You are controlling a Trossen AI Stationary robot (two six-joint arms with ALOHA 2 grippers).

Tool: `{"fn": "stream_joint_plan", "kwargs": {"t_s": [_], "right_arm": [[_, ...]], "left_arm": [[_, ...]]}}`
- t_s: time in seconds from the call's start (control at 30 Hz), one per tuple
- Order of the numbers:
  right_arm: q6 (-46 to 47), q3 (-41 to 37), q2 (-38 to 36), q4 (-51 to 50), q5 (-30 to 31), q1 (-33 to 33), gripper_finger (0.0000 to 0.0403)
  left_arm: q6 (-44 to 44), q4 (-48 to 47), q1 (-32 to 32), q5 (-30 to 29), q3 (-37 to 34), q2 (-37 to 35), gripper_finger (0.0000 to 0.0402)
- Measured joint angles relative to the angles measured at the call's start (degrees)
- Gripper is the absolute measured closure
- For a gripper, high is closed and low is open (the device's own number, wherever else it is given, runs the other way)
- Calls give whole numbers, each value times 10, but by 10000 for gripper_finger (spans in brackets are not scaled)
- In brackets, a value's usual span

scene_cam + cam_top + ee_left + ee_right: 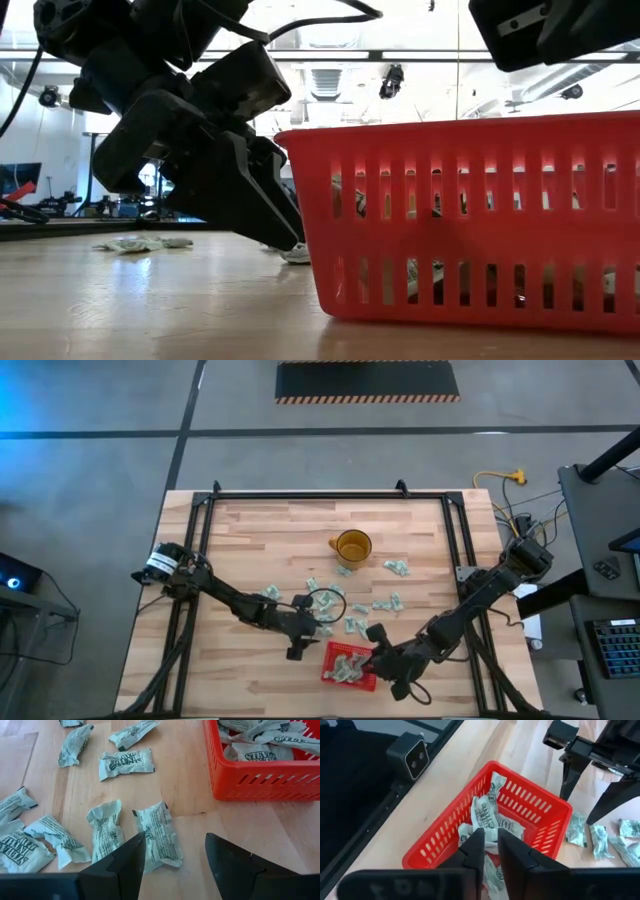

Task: Pick and place Stevia / Truvia into bins
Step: Put the stevia packet into the bin

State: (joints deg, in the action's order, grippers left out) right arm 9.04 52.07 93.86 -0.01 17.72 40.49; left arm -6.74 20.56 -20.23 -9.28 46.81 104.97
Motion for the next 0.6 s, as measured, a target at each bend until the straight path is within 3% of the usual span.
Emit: {"fn": "stream_joint_plan", "kwargs": {"t_s": [0.27,0.6], "right_arm": [[-1,0,0,2,0,0,302],[0,0,0,3,-2,0,275]], "left_arm": [[0,-1,0,-4,-2,0,212],[-3,-9,0,5,-5,3,212]]}}
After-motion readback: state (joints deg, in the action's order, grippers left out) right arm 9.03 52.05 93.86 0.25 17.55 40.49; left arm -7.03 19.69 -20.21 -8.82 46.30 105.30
